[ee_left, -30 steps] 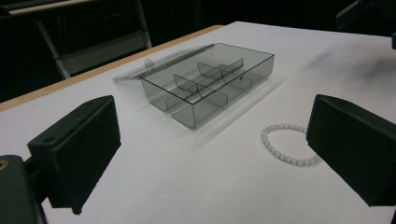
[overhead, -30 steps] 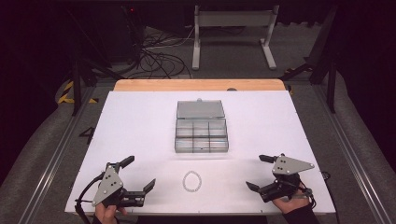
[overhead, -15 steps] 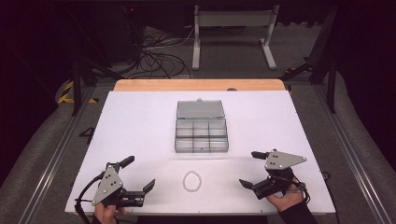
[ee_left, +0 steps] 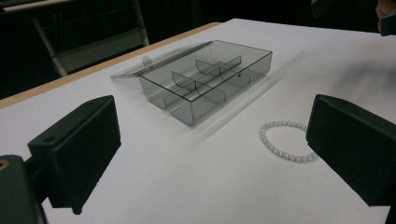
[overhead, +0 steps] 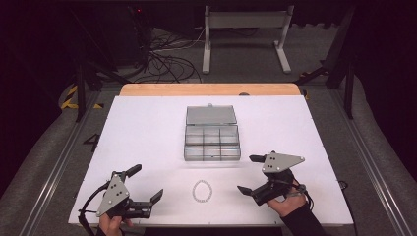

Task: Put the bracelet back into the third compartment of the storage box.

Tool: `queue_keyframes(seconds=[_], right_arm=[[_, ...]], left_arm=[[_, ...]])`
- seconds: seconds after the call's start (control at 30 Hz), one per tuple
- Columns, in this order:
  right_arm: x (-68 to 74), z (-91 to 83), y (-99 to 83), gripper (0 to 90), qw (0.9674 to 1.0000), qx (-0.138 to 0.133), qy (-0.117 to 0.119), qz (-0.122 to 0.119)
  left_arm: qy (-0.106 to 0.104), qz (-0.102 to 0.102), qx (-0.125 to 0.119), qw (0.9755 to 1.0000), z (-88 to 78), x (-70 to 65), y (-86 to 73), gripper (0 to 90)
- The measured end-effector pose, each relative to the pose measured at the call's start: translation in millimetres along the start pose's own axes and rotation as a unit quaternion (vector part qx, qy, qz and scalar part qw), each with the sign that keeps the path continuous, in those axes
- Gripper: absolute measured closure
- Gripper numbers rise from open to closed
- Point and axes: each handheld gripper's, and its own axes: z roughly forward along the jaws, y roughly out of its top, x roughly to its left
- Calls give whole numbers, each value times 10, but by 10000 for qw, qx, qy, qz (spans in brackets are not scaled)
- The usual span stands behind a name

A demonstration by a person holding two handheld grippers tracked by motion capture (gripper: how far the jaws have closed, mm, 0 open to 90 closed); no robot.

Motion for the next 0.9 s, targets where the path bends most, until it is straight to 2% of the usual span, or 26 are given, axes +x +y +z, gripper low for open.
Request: queue_keyframes(seconds=[0.2,0.9], right_arm=[[28,84,84,17,9999,12,84,-75],[130,416,347,18,9985,100,411,-349]], left_arm=[[5,42,2,10000,-4,6,2,37],[-16,-7,9,10000,-6,7,1,37]])
